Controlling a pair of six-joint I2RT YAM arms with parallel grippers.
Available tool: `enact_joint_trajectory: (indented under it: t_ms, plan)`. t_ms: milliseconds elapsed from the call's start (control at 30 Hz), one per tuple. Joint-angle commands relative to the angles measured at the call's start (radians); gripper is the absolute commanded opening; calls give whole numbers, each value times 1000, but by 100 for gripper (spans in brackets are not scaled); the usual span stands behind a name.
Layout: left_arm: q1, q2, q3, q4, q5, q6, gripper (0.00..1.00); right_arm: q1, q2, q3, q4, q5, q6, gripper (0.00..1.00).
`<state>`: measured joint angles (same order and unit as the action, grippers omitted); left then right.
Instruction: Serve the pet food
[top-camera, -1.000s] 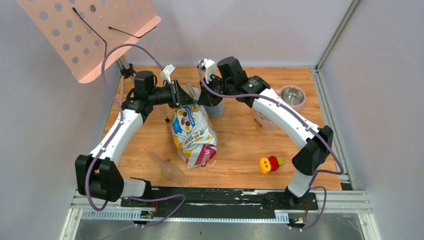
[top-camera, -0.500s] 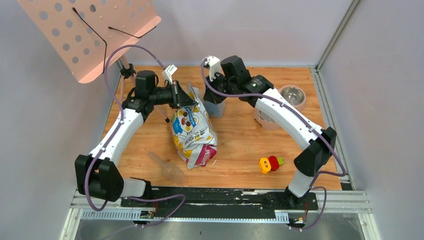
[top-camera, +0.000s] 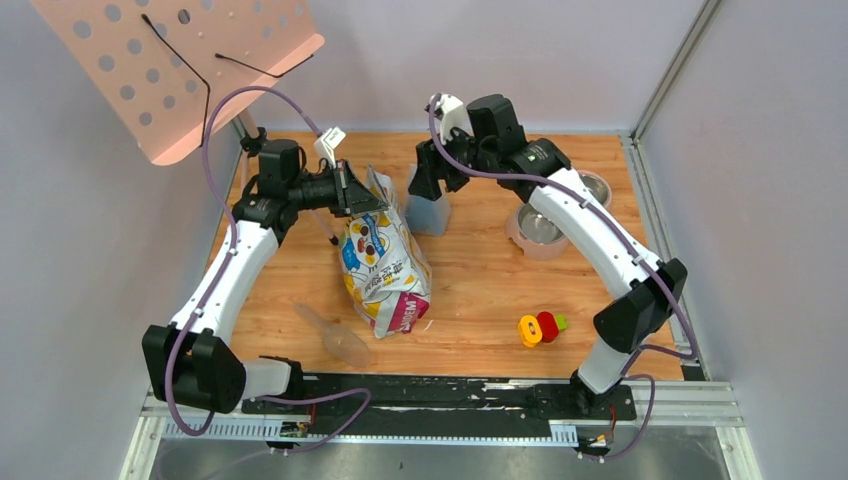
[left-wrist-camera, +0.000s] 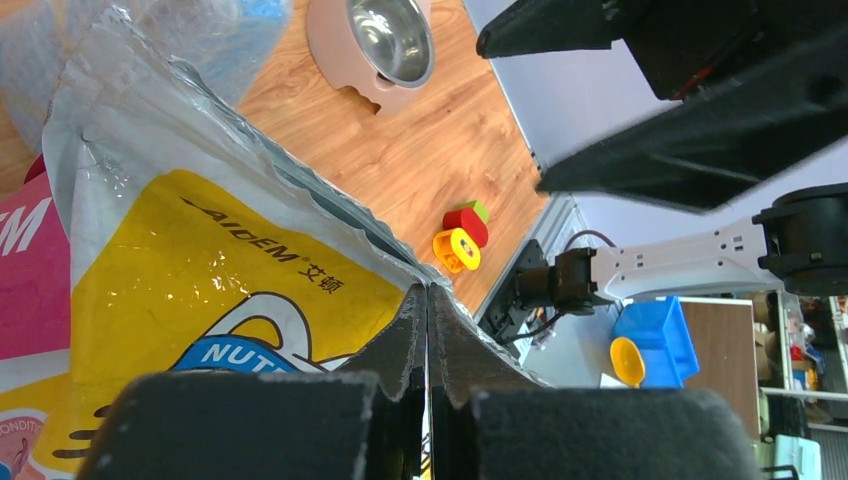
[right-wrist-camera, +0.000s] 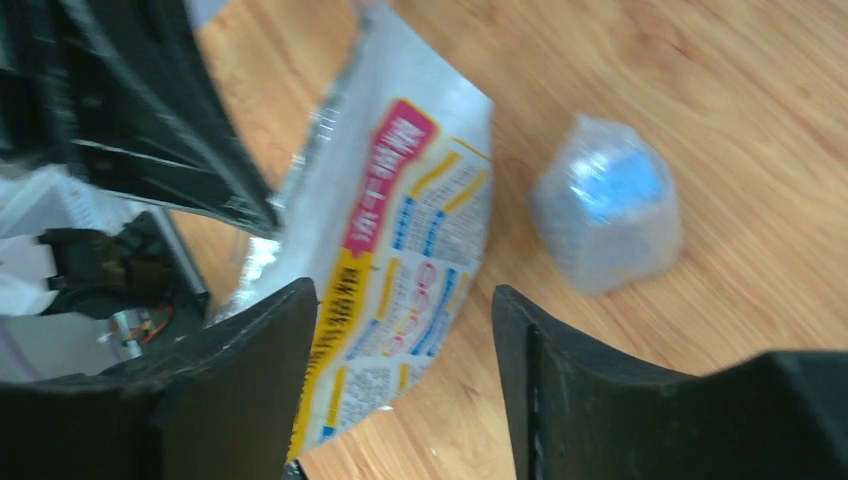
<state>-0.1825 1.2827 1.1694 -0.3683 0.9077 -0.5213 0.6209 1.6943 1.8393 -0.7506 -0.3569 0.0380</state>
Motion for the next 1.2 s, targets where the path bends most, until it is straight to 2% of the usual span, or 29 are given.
enact_joint_trajectory:
  t_ms: [0, 67, 267, 533, 933, 1167]
  plan:
    - [3, -1, 22, 31, 37, 15, 0, 10, 63, 87, 36, -260, 71, 69]
    - [3, 0, 21, 29, 34, 20, 0, 12, 87, 88, 34, -337, 75, 71]
    - [3, -11, 8, 39, 32, 17, 0, 37, 112, 54, 29, -377, 82, 72]
    - [3, -16, -5, 67, 54, -7, 0, 53, 121, 60, 40, -384, 100, 65]
    - [3, -35, -14, 71, 55, -7, 0, 77, 131, 61, 37, -102, 97, 35]
    - [4, -40, -14, 36, 31, 22, 0, 77, 95, 66, 25, 41, 63, 32]
